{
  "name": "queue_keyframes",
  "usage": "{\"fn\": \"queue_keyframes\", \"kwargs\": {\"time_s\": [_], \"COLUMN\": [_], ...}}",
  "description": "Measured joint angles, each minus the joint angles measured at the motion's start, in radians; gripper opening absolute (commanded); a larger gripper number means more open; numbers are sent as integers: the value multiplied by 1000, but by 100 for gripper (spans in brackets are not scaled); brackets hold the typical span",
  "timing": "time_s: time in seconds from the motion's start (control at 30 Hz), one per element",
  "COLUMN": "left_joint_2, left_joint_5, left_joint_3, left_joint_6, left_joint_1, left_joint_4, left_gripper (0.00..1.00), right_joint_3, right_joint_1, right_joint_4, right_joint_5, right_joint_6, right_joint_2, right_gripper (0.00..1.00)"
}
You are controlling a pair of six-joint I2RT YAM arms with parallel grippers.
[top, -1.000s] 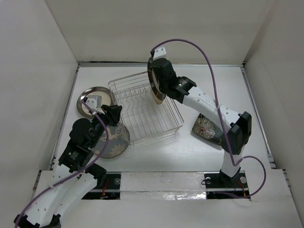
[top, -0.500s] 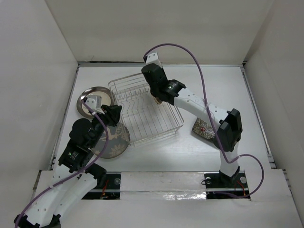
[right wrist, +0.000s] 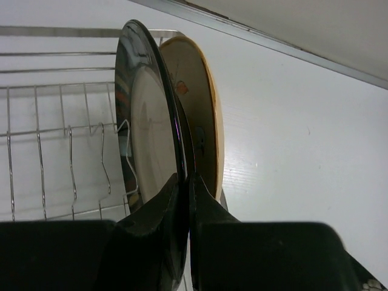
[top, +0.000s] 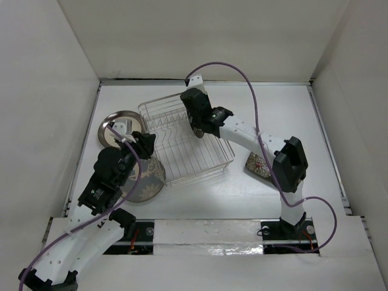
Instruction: Load the plates into the dish rack
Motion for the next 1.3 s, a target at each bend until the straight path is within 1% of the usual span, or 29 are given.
{"fn": "queue_keyframes", "kwargs": {"time_s": [0.03,0.1,0.13,0.2,0.23,0.3,0.37,0.4,0.43,0.6,0.63,0.67,0.7,0.73,0.77,0.87,0.97,1.0,1.07,1.1,1.2,1.3], "left_joint_2": [7,19,23,29,33,42,50,52,59,90,93,99,103,107,109,115,117,120,124,124,122,118], "left_joint_5": [-3,-6,-9,-19,-24,-32,-41,-43,-50,-58,-60,-63,-65,-67,-68,-73,-74,-73,-72,-70,-64,-47], "left_joint_3": [0,0,0,0,0,0,0,0,0,0,0,0,0,0,0,0,0,0,0,0,0,0], "left_joint_6": [0,0,0,0,0,0,0,0,0,0,0,0,0,0,0,0,0,0,1,0,1,1], "left_joint_1": [0,0,0,0,0,0,0,0,0,0,0,0,0,0,0,0,0,0,0,0,0,0], "left_joint_4": [-1,-2,-3,-7,-8,-10,-11,-12,-13,-16,-16,-16,-17,-17,-18,-18,-17,-18,-18,-18,-18,-18], "left_gripper": [23,25,26,26,26,27,27,27,27,27,27,27,27,27,27,26,22,19,15,8,0,0], "right_joint_3": [-10,-38,-53,-91,-108,-142,-169,-180,-191,-284,-310,-340,-374,-415,-463,-614,-792,-853,-976,-1031,-1171,-1275], "right_joint_1": [-8,-27,-38,-52,-54,-58,-59,-59,-59,-67,-69,-72,-75,-79,-85,-107,-163,-192,-262,-306,-433,-555], "right_joint_4": [13,42,56,82,92,112,131,139,152,235,250,270,286,309,338,396,452,468,486,484,471,447], "right_joint_5": [-8,-34,-53,-84,-100,-134,-171,-190,-208,-291,-306,-320,-328,-341,-349,-364,-378,-381,-397,-407,-429,-434], "right_joint_6": [17,53,68,95,103,118,132,135,137,150,153,157,158,167,172,211,259,276,322,343,408,472], "right_joint_2": [-2,-10,-16,-37,-49,-84,-126,-148,-172,-325,-361,-399,-438,-478,-520,-641,-758,-795,-863,-893,-988,-1097], "right_gripper": [11,22,34,44,50,56,64,65,68,69,62,50,36,9,0,0,0,0,0,0,0,1]}}
